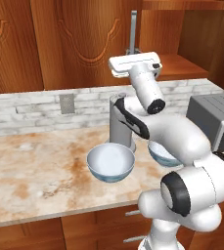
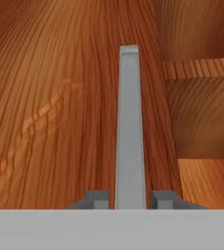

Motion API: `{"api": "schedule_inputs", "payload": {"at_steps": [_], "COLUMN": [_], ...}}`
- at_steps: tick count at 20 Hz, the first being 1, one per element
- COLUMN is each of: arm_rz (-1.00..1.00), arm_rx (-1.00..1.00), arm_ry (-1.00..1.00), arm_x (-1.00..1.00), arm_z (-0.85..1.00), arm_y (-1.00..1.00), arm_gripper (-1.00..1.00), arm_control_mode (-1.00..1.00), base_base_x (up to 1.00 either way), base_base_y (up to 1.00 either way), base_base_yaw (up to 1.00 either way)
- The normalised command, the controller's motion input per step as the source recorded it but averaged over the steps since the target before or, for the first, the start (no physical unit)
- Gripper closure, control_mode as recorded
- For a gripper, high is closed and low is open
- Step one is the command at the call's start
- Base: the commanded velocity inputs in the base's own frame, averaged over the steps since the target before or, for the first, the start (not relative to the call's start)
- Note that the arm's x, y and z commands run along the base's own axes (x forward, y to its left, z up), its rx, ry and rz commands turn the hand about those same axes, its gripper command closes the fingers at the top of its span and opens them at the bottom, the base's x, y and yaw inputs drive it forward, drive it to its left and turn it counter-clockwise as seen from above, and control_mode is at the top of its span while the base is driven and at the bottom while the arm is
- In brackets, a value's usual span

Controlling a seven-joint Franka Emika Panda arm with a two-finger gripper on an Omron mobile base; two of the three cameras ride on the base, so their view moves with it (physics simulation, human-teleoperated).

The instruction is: Open the cabinet. Pick the bowls from the counter and place them in the cabinet. Then close the cabinet.

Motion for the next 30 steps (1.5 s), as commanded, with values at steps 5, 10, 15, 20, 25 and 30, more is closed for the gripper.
{"api": "schedule_inputs", "payload": {"at_steps": [5,10,15,20,25,30], "arm_rz": [0.07,0.03,-0.02,-0.11,-0.13,-0.18], "arm_rx": [-0.26,-0.08,0.00,0.00,0.00,0.00], "arm_ry": [0.36,0.39,0.38,0.35,0.18,0.00], "arm_x": [-0.10,-0.56,-0.98,-1.00,-0.99,-0.79], "arm_z": [0.21,0.45,0.39,0.19,0.04,-0.10], "arm_y": [1.00,1.00,1.00,1.00,1.00,1.00], "arm_gripper": [1.00,1.00,1.00,1.00,1.00,1.00], "arm_control_mode": [-1.00,-1.00,-1.00,-1.00,-1.00,-1.00], "base_base_x": [0.00,0.00,0.00,0.00,0.00,0.00], "base_base_y": [0.00,0.00,0.00,0.00,0.00,0.00], "base_base_yaw": [0.00,0.00,0.00,0.00,0.00,0.00]}}
